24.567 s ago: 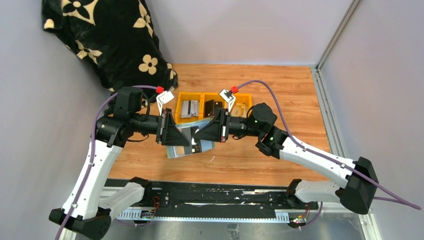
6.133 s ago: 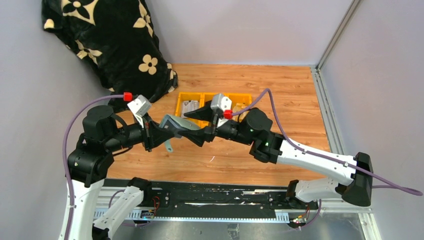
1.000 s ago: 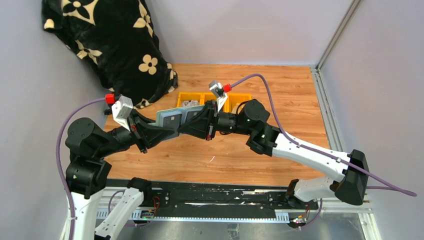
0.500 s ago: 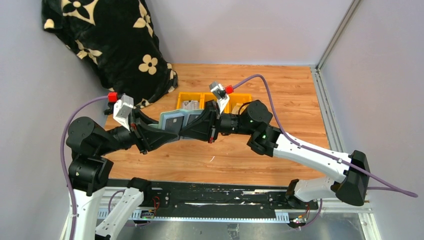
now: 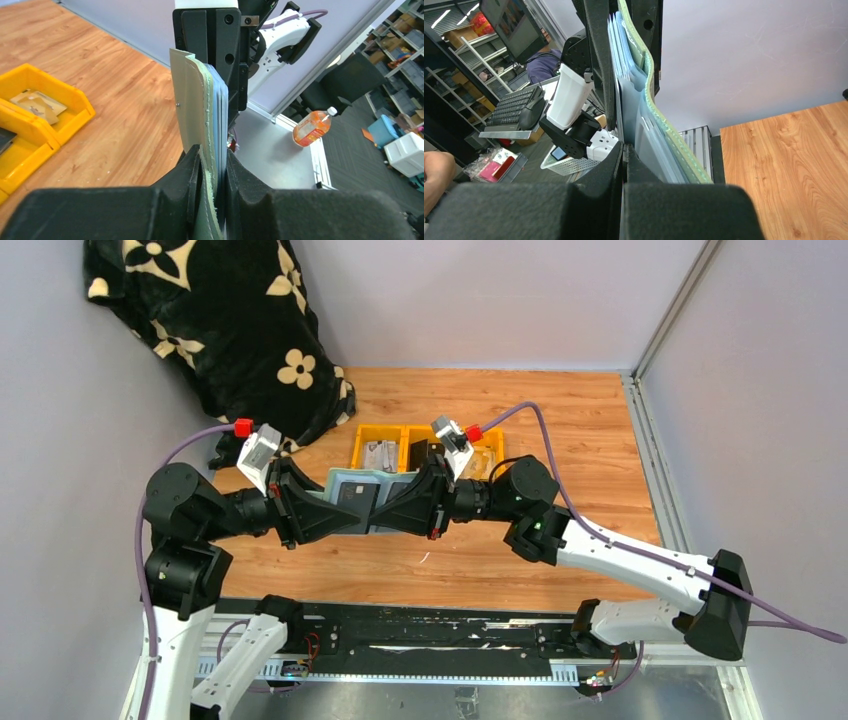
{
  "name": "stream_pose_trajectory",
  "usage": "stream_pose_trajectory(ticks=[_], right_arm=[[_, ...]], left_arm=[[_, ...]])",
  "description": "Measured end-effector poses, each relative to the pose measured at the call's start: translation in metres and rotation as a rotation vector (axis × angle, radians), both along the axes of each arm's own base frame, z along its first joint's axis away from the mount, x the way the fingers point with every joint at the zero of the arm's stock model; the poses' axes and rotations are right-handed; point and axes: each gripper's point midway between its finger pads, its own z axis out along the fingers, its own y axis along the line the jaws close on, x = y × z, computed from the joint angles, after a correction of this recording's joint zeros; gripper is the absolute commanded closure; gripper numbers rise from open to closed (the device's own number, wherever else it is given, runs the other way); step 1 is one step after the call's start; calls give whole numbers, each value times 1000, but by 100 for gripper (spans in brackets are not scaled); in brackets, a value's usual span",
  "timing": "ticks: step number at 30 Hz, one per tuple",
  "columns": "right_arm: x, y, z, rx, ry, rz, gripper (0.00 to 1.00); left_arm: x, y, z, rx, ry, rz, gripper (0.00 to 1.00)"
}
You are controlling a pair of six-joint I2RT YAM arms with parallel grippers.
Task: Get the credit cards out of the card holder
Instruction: Remove the credit card from the card holder.
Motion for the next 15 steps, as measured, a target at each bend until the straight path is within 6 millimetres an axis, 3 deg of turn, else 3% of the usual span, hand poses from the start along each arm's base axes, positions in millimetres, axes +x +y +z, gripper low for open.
stream_pose_trajectory(ticks=[15], right_arm=[[-5, -9, -2, 20, -6, -4, 100]], left_arm=[[-7, -2, -2, 1, 46, -47, 84]])
